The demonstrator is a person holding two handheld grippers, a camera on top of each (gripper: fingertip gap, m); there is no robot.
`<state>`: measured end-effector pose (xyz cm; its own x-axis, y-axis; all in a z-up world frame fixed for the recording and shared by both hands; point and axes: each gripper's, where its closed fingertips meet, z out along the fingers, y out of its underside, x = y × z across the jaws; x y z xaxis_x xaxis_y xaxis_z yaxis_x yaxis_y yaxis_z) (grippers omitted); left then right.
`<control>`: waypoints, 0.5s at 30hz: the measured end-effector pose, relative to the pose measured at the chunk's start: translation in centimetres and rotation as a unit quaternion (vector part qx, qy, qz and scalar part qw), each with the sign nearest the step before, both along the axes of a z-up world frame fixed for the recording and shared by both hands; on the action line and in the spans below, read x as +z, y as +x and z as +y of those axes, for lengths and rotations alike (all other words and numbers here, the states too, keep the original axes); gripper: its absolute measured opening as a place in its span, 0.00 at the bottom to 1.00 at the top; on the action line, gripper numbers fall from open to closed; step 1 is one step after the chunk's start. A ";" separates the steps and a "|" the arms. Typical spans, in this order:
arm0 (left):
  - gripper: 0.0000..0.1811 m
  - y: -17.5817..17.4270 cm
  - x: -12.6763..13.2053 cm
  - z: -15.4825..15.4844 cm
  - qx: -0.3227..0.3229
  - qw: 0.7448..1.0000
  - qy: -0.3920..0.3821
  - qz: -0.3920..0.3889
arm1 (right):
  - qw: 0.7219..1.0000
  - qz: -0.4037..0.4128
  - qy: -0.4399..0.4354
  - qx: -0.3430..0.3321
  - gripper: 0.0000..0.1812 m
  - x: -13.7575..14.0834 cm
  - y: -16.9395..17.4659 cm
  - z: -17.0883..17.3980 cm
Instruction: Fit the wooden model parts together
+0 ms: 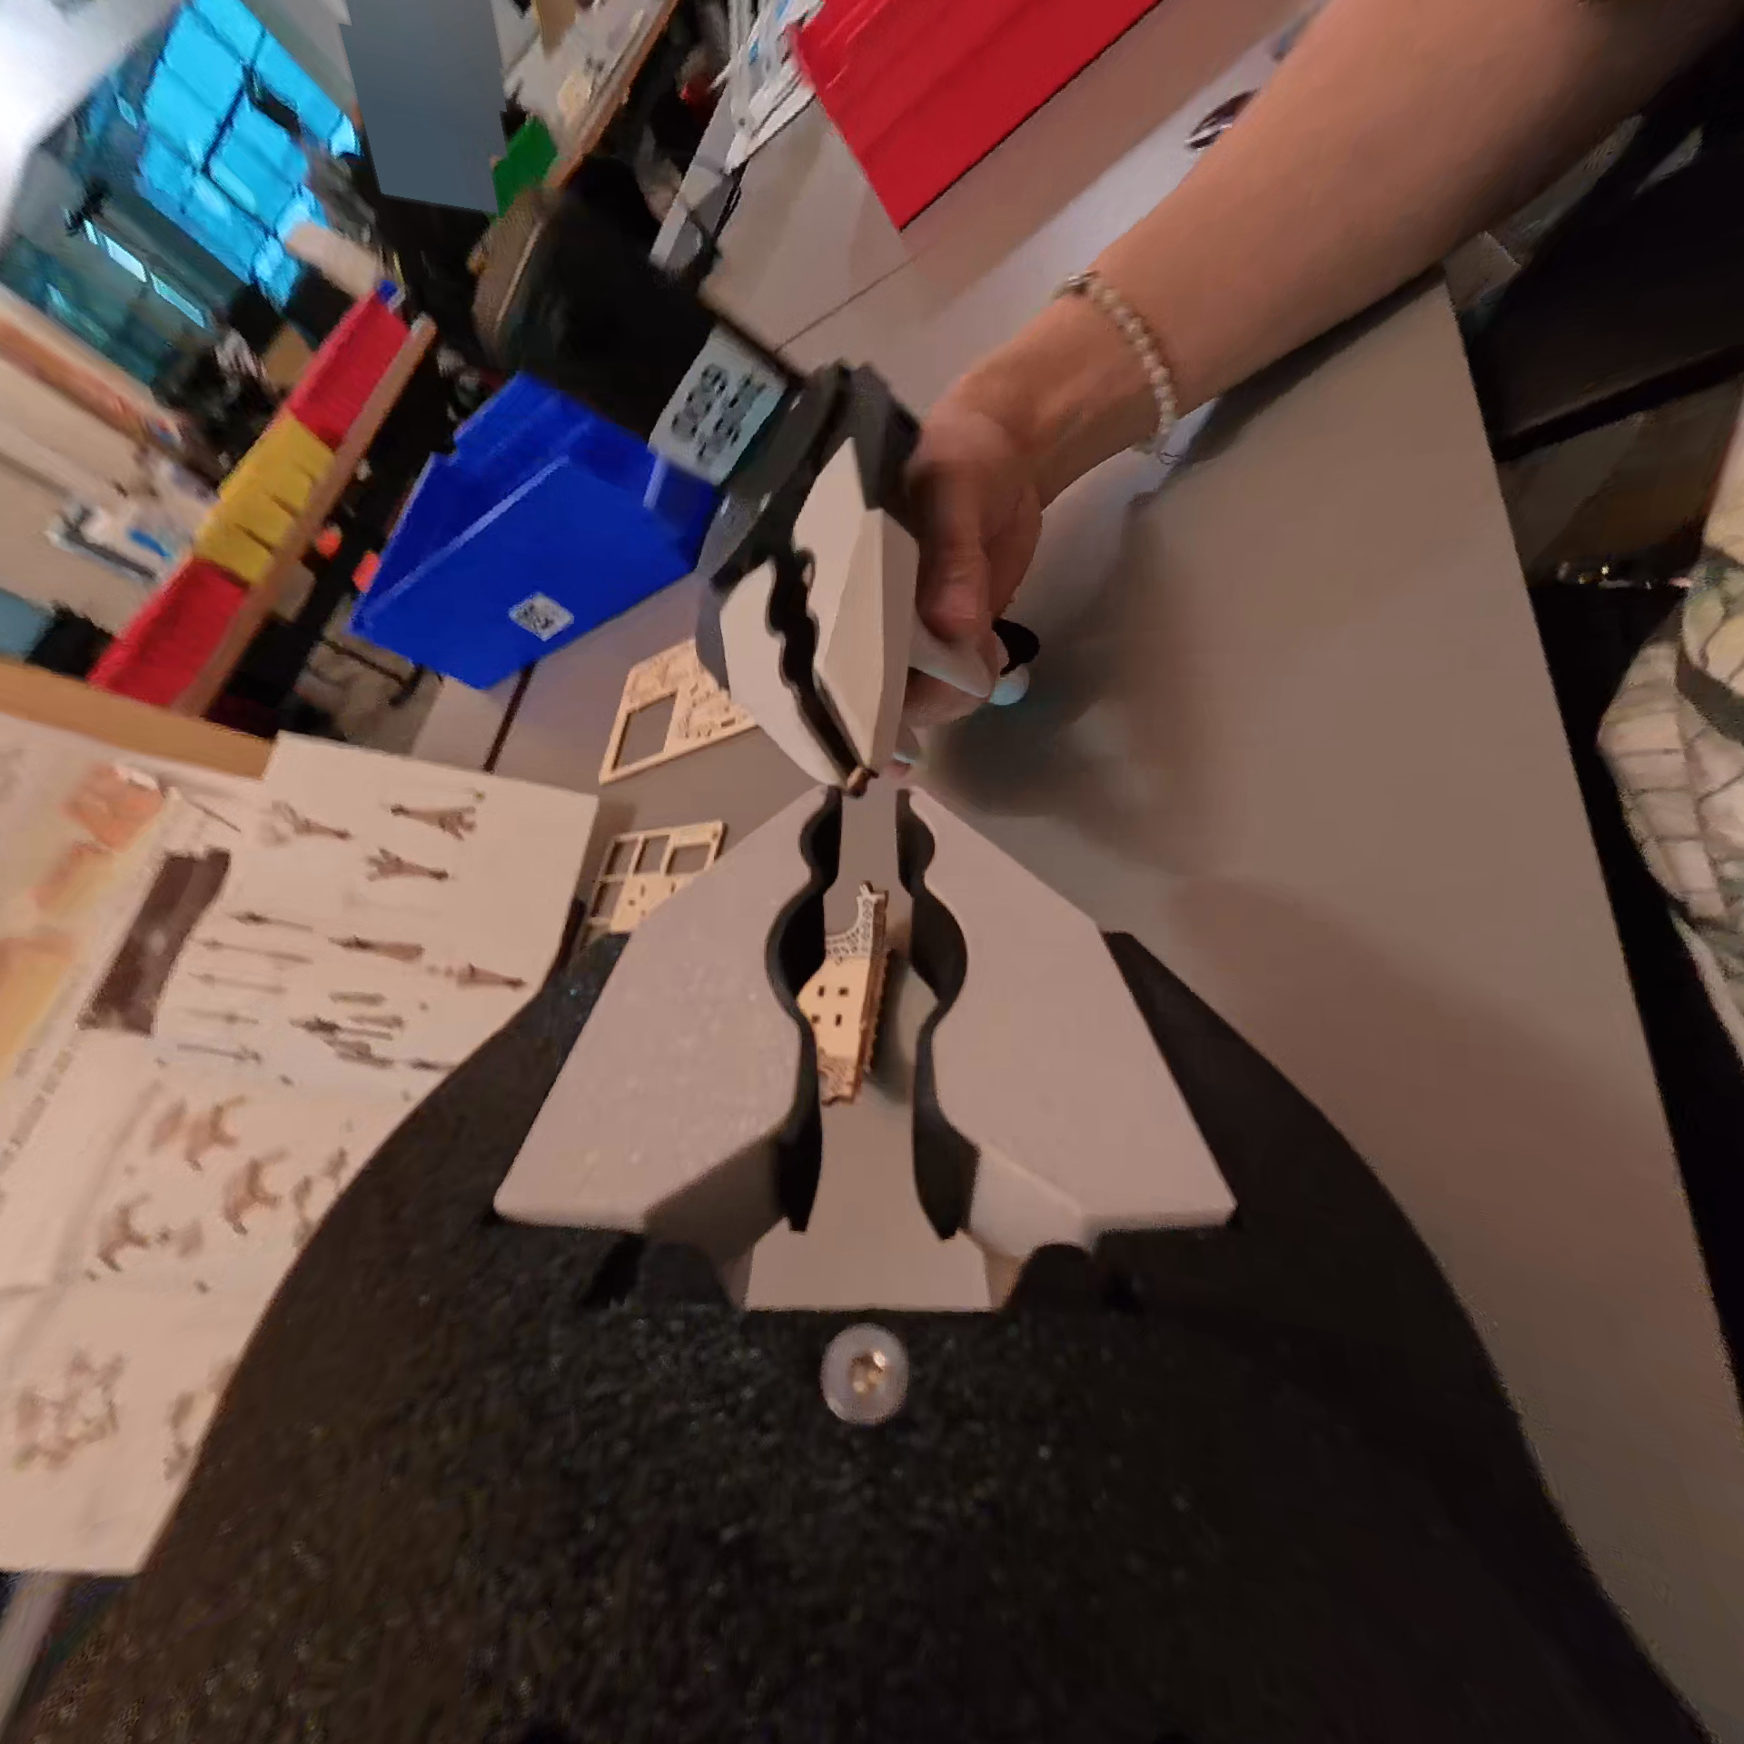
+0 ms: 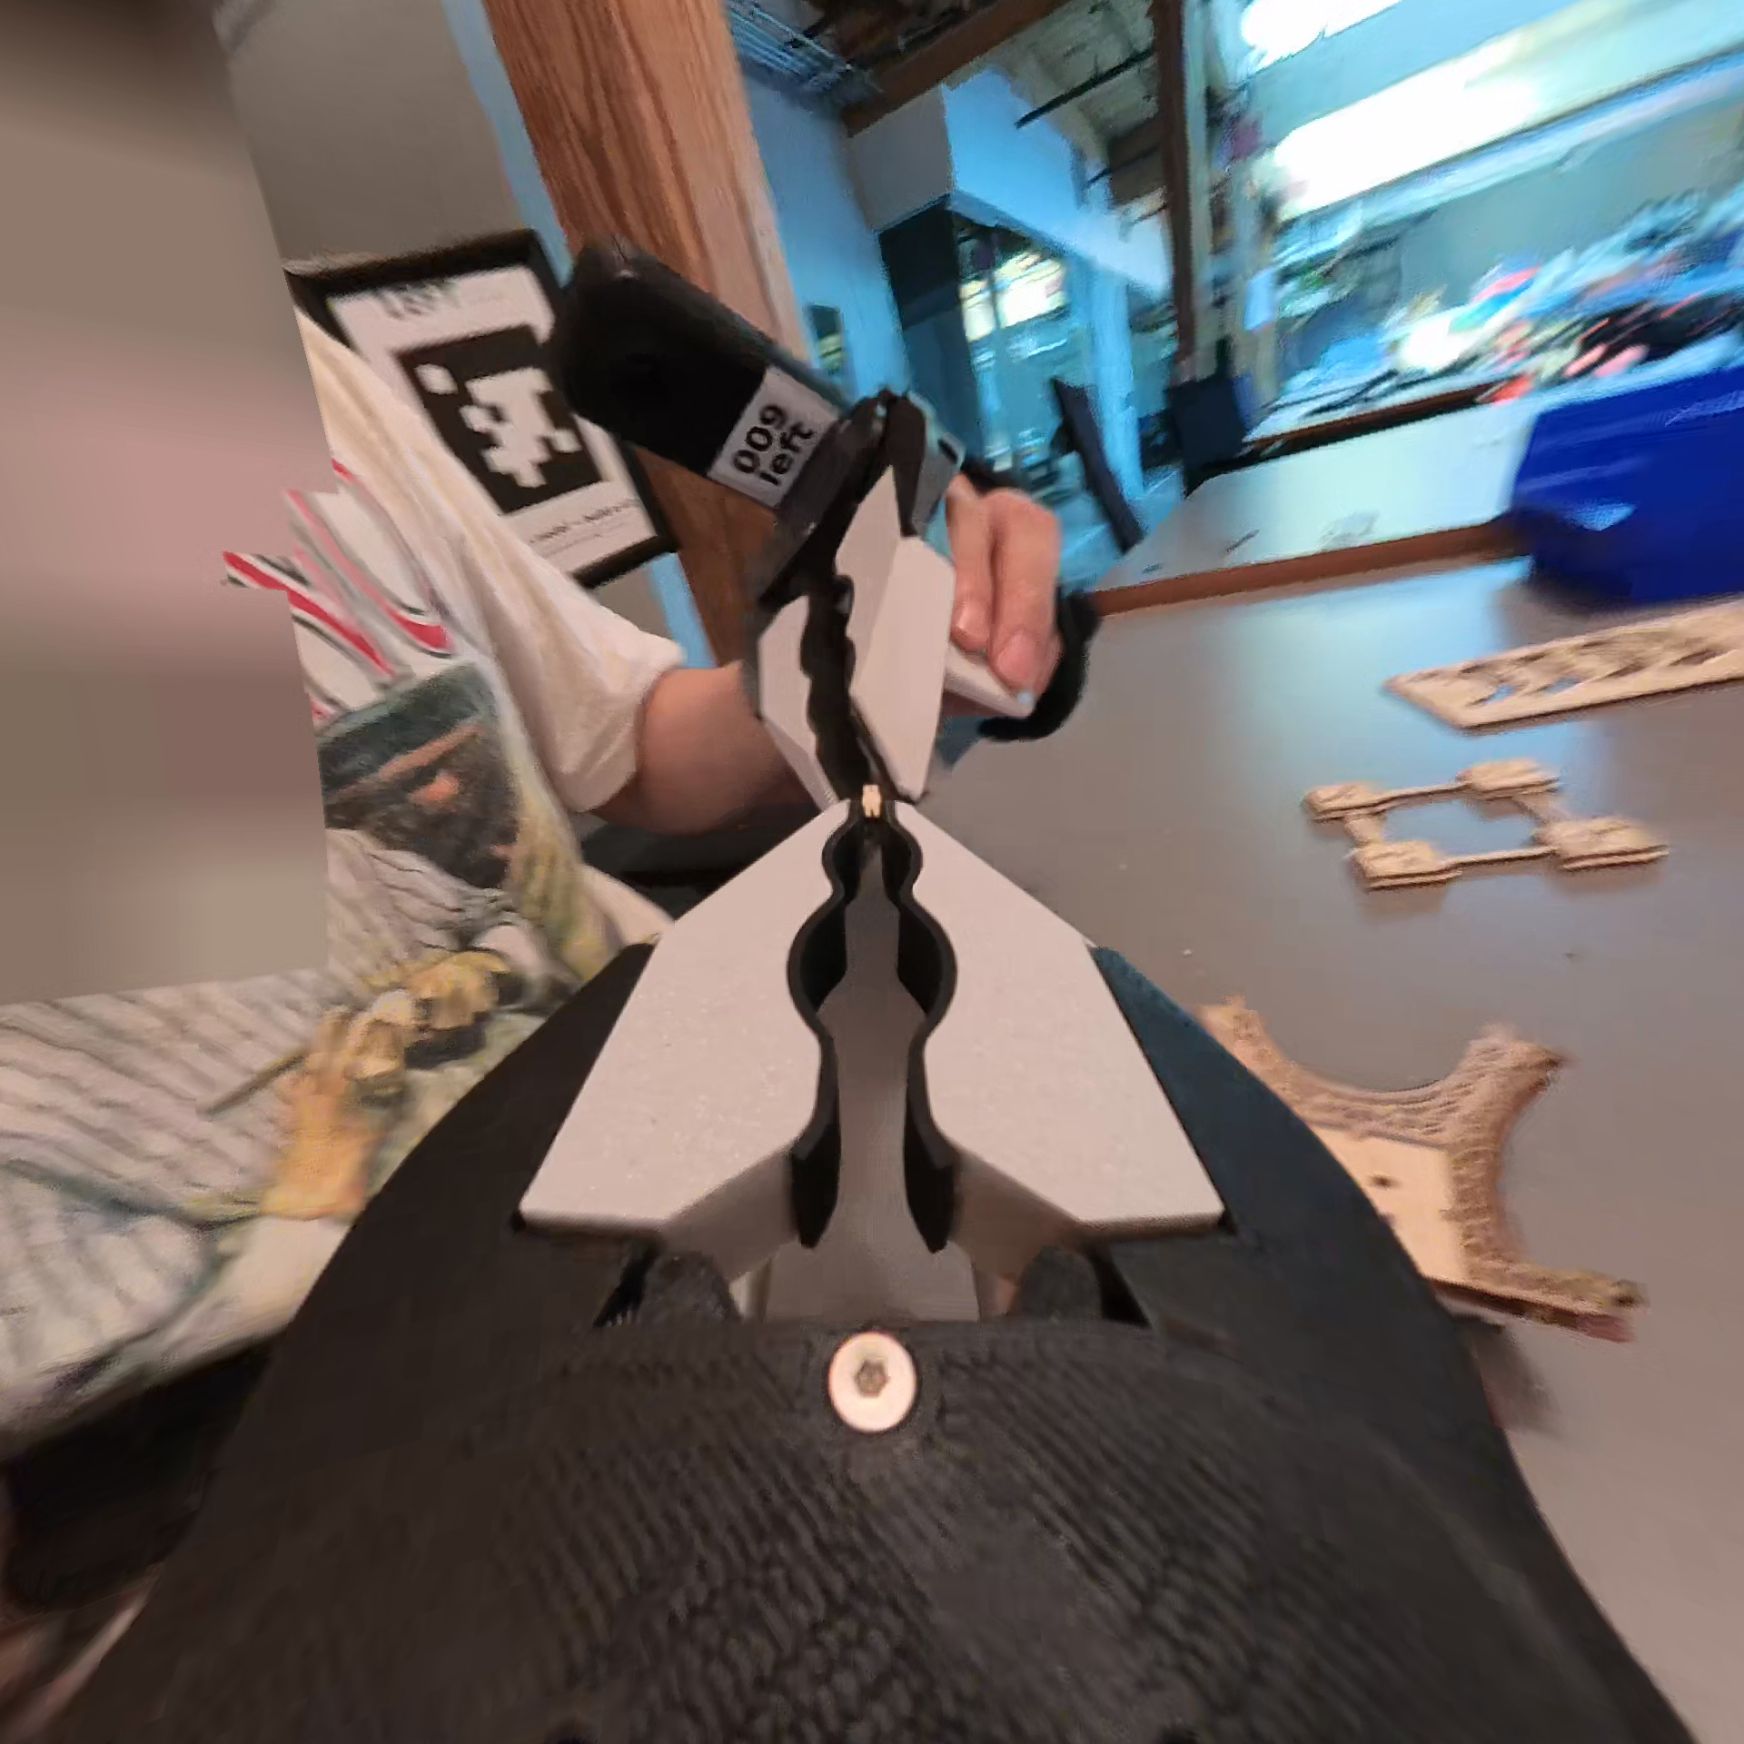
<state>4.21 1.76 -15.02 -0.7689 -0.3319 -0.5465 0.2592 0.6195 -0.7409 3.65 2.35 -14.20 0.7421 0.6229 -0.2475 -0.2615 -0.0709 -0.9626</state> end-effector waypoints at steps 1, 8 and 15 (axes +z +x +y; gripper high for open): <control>0.05 0.2 -0.2 0.2 0.011 1.000 -0.008 0.019 | 0.999 -0.028 0.018 -0.028 0.00 0.1 0.3 0.3; 0.03 0.5 0.1 1.3 0.043 0.992 -0.070 0.094 | 0.974 -0.179 0.088 -0.110 0.01 -0.2 0.3 1.0; 0.02 0.0 0.3 1.0 0.028 0.992 -0.076 0.101 | 0.972 -0.186 0.090 -0.115 0.01 -0.4 0.3 1.1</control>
<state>4.21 2.80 -14.76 -0.8351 -0.4446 -0.3240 0.0644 0.5060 -0.8601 3.99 3.48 -14.55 0.8841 0.4387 0.1609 0.1168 0.1259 -0.9851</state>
